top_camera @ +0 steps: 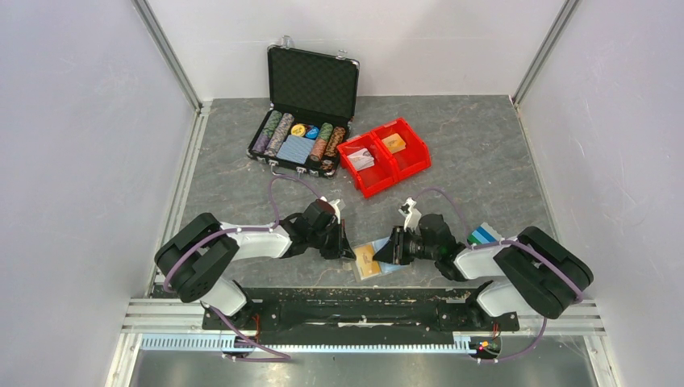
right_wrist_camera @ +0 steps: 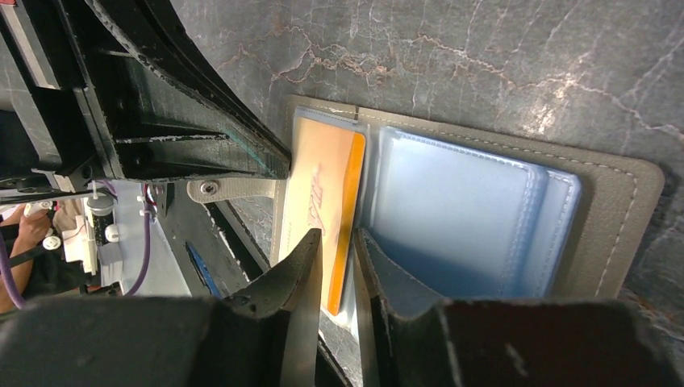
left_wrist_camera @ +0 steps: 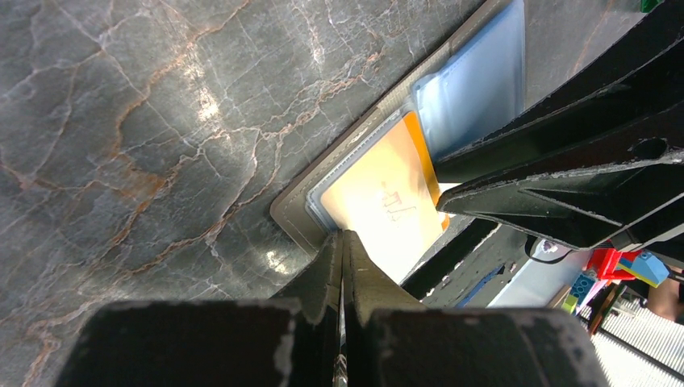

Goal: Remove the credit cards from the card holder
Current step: Remove the credit card from the card holder.

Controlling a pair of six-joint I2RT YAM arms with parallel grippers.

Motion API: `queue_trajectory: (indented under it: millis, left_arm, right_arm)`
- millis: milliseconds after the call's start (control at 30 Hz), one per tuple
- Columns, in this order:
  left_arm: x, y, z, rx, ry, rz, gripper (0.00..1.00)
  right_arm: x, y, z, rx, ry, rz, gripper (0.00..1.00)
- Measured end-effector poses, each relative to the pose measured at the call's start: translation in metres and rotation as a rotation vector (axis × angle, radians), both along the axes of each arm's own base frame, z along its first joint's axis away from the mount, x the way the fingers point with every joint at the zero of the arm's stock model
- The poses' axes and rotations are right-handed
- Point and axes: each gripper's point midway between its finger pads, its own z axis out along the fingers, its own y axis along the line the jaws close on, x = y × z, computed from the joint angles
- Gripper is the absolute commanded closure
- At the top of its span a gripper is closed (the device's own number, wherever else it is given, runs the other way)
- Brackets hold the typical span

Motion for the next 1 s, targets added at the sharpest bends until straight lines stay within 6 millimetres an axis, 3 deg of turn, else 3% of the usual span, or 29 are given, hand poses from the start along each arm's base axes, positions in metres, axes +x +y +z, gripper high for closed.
queue_trajectory:
  millis: [1000]
  left_arm:
    - [-0.002, -0.0015, -0.0002, -0.049, -0.003, -0.001, 0.98]
  right_arm:
    - [-0.0079, 0.001, 0.0002, 0.11, 0.072, -0.059, 0.89]
